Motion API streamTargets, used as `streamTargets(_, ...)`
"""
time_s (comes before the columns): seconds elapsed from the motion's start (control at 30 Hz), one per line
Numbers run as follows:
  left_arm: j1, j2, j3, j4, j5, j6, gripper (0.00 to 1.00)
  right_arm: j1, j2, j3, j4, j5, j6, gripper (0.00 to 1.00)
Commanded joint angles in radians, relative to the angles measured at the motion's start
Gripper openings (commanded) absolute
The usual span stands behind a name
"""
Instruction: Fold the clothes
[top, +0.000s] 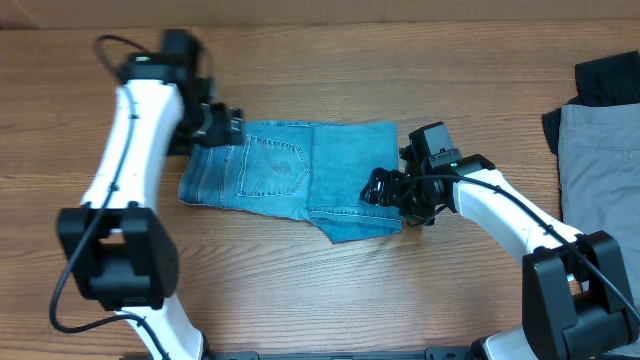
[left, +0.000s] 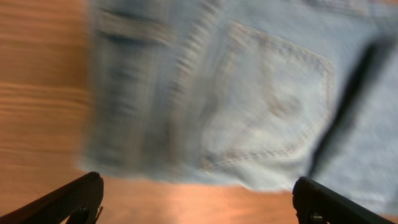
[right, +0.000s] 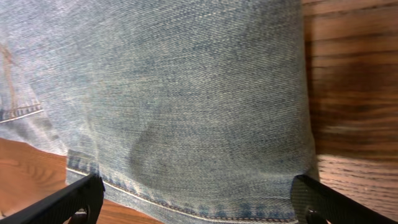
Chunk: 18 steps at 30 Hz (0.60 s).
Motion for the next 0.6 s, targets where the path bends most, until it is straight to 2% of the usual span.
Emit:
streamTargets(0.0, 0.099, 0.014, 0.010, 0.042, 0.034, 0.145, 1.00, 0.005, 0.011, -0.005, 0.010, -0.064, -0.008, 1.00)
streamTargets(0.13, 0.221, 0.023, 0.010, 0.047, 0.061, 0.222, 1.00, 0.005, 0.011, -0.005, 0.006, -0.084, -0.034, 1.00)
streamTargets(0.3, 0.330, 0.064, -0.010, 0.048, 0.243, 0.330, 1.00, 0.005, 0.011, -0.005, 0.011, -0.084, -0.060, 1.00)
streamTargets(0.43, 0.333, 0.128, -0.026, 0.064, 0.244, 0.346, 1.00, 0.005, 0.011, -0.005, 0.017, -0.084, -0.060, 1.00)
streamTargets(0.57, 0.332, 0.211, -0.026, 0.073, 0.338, 0.370, 1.00, 0.005, 0.011, -0.005, 0.013, -0.084, -0.060, 1.00)
